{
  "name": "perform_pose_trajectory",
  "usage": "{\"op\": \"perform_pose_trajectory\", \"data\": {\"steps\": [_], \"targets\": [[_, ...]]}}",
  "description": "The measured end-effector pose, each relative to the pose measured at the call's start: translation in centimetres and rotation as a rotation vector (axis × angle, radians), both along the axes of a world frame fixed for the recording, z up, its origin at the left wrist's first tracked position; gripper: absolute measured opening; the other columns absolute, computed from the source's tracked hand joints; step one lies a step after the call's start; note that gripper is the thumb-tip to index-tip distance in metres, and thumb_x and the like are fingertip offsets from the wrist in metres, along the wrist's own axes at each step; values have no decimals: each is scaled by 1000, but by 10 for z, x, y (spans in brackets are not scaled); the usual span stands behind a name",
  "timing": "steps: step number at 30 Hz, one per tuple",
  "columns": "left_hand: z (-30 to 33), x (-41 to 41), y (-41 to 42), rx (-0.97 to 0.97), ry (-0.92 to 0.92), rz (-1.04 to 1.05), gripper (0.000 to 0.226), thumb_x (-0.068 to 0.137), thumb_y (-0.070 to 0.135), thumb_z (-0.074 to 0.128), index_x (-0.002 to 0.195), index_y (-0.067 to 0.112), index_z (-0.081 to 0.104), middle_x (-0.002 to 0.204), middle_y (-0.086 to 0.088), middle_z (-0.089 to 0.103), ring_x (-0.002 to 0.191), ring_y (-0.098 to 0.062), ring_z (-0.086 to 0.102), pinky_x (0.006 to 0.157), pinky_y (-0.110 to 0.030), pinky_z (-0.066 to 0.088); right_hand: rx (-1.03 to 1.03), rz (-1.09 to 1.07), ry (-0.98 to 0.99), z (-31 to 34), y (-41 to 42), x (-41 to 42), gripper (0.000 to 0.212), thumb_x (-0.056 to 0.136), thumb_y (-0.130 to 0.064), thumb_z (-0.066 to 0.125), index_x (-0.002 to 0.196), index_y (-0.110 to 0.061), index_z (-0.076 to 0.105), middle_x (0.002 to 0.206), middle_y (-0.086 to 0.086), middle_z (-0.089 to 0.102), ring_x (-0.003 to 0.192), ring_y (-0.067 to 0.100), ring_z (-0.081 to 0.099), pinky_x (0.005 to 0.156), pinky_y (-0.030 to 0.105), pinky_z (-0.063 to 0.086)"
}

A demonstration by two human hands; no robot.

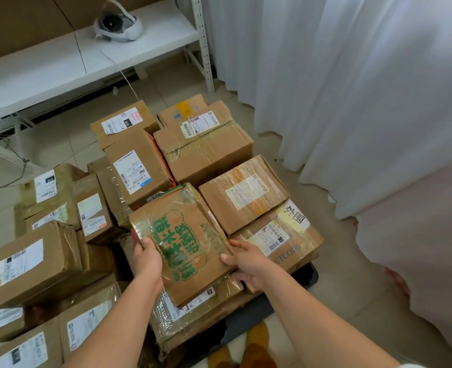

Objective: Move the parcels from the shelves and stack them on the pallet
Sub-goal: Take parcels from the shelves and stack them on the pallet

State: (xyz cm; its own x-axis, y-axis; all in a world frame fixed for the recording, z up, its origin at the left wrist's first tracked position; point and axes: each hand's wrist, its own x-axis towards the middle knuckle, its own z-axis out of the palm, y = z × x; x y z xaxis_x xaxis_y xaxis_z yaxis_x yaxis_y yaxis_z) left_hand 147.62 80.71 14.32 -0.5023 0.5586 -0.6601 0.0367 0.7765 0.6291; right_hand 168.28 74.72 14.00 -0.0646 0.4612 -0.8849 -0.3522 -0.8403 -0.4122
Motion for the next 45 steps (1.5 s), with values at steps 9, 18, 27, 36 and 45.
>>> {"op": "perform_pose_trajectory", "data": {"steps": [9, 18, 27, 36, 45], "targets": [[52, 57, 22, 71, 64, -127, 48, 108, 38, 26, 147, 15, 43, 142, -12, 49, 127, -37, 49, 107, -49, 42, 128, -30, -78, 49, 2, 40, 104, 66, -60, 80, 152, -36, 27, 162, 1, 18, 146, 32, 21, 116, 58, 24], [63, 142, 22, 108, -3, -801, 47, 108, 38, 23, 144, 17, 44, 141, -9, 50, 131, -29, 45, 98, -35, 37, 163, -254, -151, 52, -22, 87, 135, 52, -52, 90, 152, -46, -1, 157, 2, 30, 135, 33, 41, 108, 56, 37], [43, 179, 16, 80, -181, -975, 55, 94, 22, 66, 144, 22, 45, 152, -4, 39, 139, -25, 39, 106, -38, 39, -108, -654, -75, 17, -74, 95, 56, 84, -27, 75, 133, -29, 46, 122, 10, 63, 105, 35, 60, 75, 62, 51], [12, 148, -7, -325, -202, -729, 83, 93, 18, 68, 156, 19, 15, 158, -11, 28, 140, -34, 36, 111, -51, 38, -282, -612, -183, 6, -61, 96, 29, 100, -2, 47, 129, -6, 49, 94, 16, 56, 86, 35, 56, 69, 54, 45], [17, 145, 5, -182, -250, -590, 61, 96, 12, 61, 150, 19, 35, 151, -10, 40, 124, -29, 50, 100, -38, 46, -309, -598, -248, -12, -44, 89, 51, 95, -19, 63, 141, -20, 41, 135, 11, 53, 120, 33, 55, 62, 40, 55]]}}
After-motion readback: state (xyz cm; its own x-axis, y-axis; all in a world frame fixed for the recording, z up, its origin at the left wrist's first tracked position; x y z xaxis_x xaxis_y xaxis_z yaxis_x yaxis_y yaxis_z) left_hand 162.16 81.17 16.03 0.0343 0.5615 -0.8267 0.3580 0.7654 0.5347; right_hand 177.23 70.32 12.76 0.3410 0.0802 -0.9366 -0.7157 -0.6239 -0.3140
